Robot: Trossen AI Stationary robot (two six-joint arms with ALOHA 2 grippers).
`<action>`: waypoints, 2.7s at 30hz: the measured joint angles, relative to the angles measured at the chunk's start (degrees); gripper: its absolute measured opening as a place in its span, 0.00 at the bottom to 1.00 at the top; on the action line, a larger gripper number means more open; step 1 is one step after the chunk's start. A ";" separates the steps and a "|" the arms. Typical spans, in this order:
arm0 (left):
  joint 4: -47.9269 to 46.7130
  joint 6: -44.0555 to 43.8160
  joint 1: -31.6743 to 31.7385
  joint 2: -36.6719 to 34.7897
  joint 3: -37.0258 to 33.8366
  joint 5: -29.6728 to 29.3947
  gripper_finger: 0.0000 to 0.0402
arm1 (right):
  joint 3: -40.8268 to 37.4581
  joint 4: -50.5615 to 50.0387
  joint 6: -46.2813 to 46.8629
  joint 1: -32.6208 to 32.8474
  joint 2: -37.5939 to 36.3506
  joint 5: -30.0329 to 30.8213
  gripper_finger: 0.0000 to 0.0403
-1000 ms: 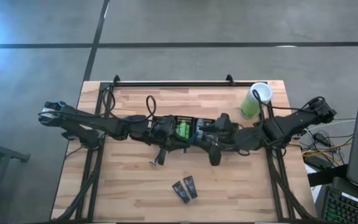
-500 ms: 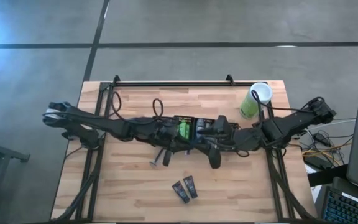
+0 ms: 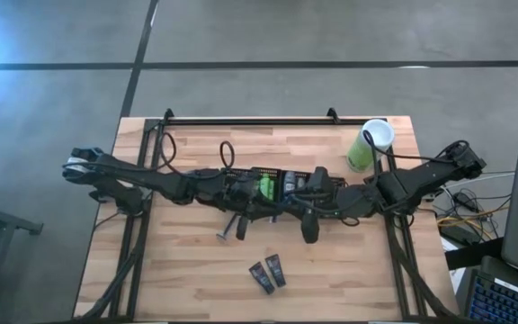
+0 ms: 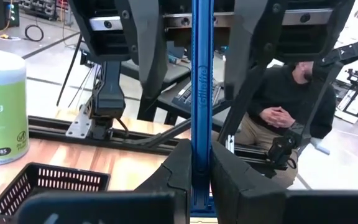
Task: Pick & Place Travel size toiletries
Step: Put the razor into the right black bin
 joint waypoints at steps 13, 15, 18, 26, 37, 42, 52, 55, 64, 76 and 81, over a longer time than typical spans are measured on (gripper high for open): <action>0.47 -0.02 0.02 0.00 -0.09 -0.15 0.08 | -0.07 0.24 -0.12 -0.49 -0.02 -0.44 0.06; 0.25 -0.02 0.04 0.00 -0.20 -0.24 0.08 | -0.13 0.13 -0.15 -0.70 -0.02 -0.48 0.06; -0.36 -0.01 0.02 0.00 -0.20 -0.87 0.12 | -0.17 -0.02 -0.15 -1.12 0.17 -0.59 0.06; -0.99 -1.63 -0.17 0.00 -0.22 -2.93 0.39 | -0.17 -3.13 1.64 -1.51 0.66 1.11 0.06; -25.85 -5.39 -0.22 -2.45 -0.28 -6.34 0.70 | -0.43 -46.66 40.34 -7.95 -1.51 1.48 0.06; -39.60 -6.99 -0.26 -4.43 -0.28 -9.09 0.71 | -3.97 -52.22 40.16 -15.19 -1.64 -12.87 0.06; -57.74 -6.99 -0.66 -5.18 -0.37 -9.29 0.71 | -21.17 -34.52 29.92 -32.21 -0.81 -31.93 0.06; -60.68 -7.21 -1.20 -5.18 -0.39 -9.34 0.71 | -25.56 -32.46 30.80 -34.52 -0.79 -34.75 0.08; -62.37 -8.24 -2.10 -5.18 -2.22 -10.21 0.70 | -30.69 -31.22 31.31 -35.26 -0.81 -36.24 0.25; -55.10 -23.17 -2.18 -4.99 -11.09 -8.92 0.70 | -28.96 -31.15 31.12 -33.85 -0.85 -31.55 0.55; -53.70 -30.83 -3.44 -3.85 -12.76 -8.87 0.70 | -25.56 -31.71 31.17 -31.56 -0.90 -26.90 0.67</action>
